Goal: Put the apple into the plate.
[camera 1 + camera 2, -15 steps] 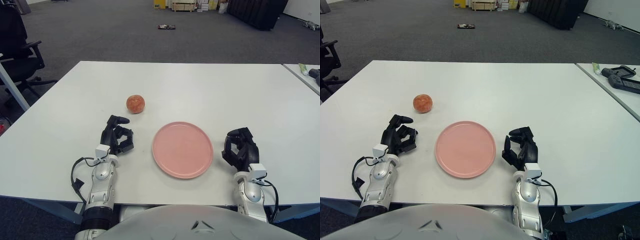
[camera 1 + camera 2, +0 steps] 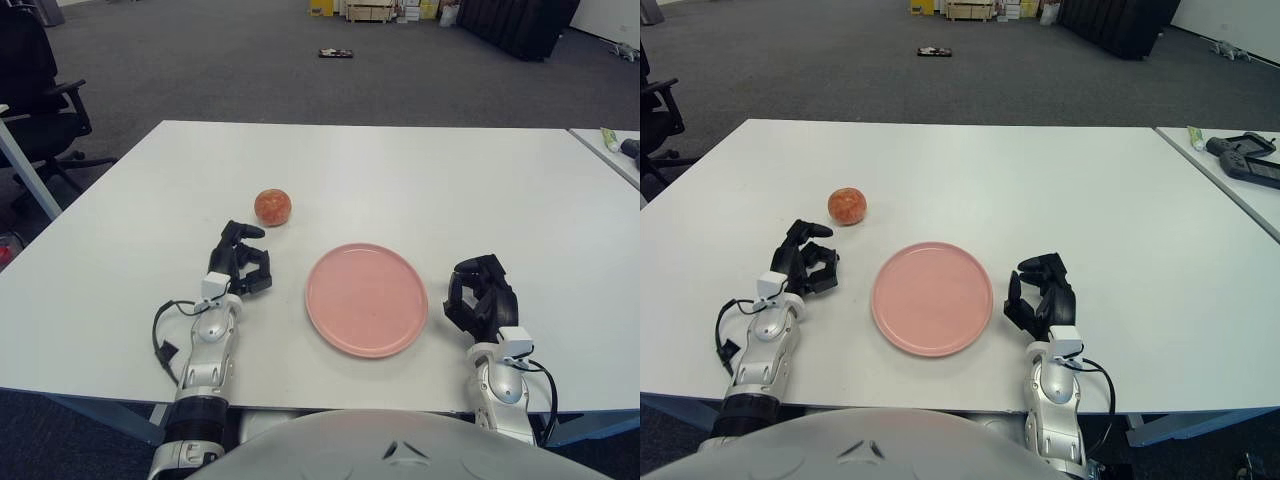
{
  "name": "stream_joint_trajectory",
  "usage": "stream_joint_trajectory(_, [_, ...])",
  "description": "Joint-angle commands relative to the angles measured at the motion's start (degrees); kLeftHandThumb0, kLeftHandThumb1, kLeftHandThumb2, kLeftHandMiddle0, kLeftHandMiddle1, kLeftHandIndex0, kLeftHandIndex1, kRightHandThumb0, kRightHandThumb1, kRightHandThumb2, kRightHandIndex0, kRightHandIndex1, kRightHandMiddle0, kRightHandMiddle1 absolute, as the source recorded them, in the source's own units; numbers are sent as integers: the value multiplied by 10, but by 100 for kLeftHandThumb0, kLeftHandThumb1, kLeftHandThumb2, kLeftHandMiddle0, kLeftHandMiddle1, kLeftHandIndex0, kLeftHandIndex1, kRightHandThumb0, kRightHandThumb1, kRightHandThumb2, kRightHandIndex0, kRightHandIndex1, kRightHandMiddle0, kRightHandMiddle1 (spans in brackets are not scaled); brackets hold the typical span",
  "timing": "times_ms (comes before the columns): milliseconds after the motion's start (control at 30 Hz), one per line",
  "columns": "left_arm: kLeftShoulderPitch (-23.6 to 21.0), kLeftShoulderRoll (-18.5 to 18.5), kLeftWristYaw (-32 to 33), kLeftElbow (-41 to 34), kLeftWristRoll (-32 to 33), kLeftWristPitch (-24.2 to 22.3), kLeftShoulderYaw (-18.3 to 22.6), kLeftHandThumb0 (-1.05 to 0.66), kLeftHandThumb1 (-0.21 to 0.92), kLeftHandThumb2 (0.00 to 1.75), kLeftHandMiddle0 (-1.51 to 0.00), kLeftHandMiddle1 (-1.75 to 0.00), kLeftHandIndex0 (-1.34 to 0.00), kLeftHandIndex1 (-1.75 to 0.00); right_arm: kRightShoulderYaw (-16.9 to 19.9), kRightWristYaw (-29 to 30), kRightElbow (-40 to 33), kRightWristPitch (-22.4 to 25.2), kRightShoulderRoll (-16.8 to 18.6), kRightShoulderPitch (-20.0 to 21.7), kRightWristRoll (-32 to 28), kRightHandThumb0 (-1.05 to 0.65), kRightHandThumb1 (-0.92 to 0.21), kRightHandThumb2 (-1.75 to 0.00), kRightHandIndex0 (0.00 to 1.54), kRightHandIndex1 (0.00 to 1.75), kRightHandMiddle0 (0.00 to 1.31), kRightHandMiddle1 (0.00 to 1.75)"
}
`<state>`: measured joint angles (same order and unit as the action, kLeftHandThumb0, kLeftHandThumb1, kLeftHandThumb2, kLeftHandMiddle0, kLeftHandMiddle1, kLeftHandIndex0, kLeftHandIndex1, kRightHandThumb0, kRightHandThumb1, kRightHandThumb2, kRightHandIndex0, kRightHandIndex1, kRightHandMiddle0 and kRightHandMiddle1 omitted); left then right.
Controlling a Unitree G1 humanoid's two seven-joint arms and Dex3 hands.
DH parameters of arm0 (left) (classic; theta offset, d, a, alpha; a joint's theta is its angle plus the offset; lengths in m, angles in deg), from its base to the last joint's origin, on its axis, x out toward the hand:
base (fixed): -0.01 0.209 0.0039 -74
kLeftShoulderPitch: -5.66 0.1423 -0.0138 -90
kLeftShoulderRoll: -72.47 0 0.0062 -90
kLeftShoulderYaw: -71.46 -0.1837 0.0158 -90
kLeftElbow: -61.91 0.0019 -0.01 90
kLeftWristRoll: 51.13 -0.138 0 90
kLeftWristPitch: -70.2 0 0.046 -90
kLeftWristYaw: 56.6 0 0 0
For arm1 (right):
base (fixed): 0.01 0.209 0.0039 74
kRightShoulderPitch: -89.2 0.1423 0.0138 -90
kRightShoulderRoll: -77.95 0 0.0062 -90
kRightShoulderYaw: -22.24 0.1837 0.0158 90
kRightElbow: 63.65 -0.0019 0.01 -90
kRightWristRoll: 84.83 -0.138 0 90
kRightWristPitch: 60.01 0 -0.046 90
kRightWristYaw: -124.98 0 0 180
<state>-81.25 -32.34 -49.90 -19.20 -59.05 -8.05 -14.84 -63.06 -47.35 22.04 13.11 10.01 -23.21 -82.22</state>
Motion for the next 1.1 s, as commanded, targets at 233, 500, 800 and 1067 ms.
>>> stream_joint_trajectory(233, [-43, 36, 82, 11, -120, 56, -32, -1, 35, 126, -62, -165, -37, -175, 3, 7, 1, 1, -1, 10, 0, -39, -63, -93, 74, 175, 37, 175])
stream_joint_trajectory(500, [-108, 91, 145, 84, -203, 109, -52, -1, 37, 121, -63, -158, -37, -175, 3, 9, 2, 0, -4, 10, 4, -40, -63, -93, 76, 175, 37, 175])
stream_joint_trajectory(800, [-166, 126, 220, 145, -271, 138, -81, -7, 63, 84, -51, -140, -32, -175, 4, 7, 7, -3, -4, 12, -1, -39, -63, -93, 75, 175, 37, 175])
stream_joint_trajectory(1067, [-220, 156, 213, 186, -301, 135, -113, -59, 85, 65, -10, -111, -6, -135, 4, 5, 14, -11, -5, 15, -3, -39, -63, -93, 75, 175, 37, 175])
